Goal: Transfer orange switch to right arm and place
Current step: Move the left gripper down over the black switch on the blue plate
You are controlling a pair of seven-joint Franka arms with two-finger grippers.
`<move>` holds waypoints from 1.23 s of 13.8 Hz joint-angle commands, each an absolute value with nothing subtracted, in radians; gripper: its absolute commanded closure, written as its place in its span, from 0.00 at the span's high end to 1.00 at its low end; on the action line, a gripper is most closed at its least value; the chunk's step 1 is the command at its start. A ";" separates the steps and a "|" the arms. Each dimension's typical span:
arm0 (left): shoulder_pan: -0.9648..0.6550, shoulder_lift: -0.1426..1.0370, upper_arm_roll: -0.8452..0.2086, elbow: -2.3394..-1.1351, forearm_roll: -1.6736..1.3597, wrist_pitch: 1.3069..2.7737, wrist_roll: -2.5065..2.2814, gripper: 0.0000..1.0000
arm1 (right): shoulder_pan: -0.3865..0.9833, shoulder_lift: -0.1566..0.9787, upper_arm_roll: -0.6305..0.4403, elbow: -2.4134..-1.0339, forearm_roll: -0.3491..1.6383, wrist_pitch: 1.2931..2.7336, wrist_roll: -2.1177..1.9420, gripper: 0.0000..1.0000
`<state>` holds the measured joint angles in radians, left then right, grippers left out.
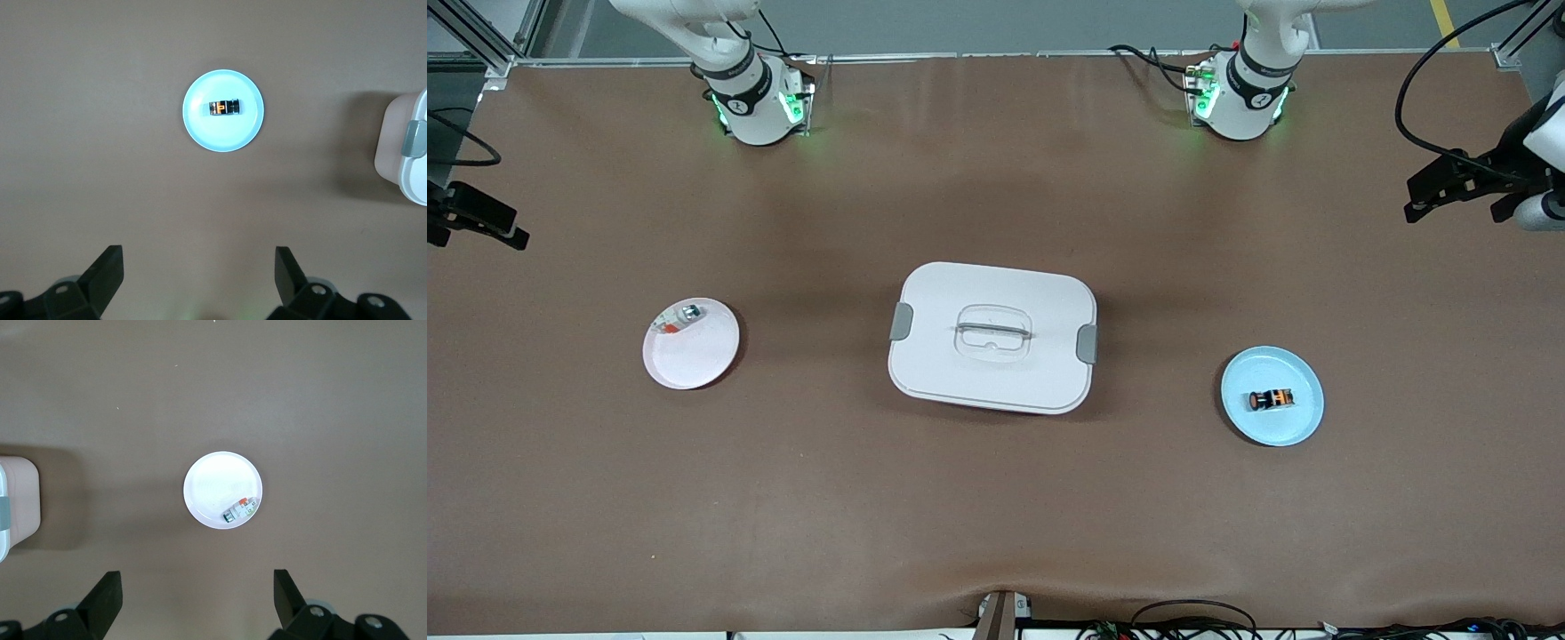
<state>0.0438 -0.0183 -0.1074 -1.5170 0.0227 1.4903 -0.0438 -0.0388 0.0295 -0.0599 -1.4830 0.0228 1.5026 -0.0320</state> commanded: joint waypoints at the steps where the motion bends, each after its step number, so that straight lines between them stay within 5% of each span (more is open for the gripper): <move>1: 0.046 -0.005 -0.130 -1.488 0.049 1.482 -0.070 1.00 | -0.040 0.015 -0.052 -1.488 -0.006 1.494 -0.043 1.00; 6: 0.051 0.037 -0.129 -1.486 0.046 1.491 -0.064 1.00 | -0.041 0.017 -0.051 -1.488 -0.006 1.496 -0.043 1.00; 10: 0.057 0.081 -0.126 -1.552 0.043 1.633 -0.051 1.00 | -0.041 0.017 -0.051 -1.486 -0.006 1.496 -0.043 1.00; 17: 0.055 0.257 -0.126 -1.560 0.044 1.753 -0.055 1.00 | -0.041 0.018 -0.052 -1.485 -0.003 1.500 -0.043 1.00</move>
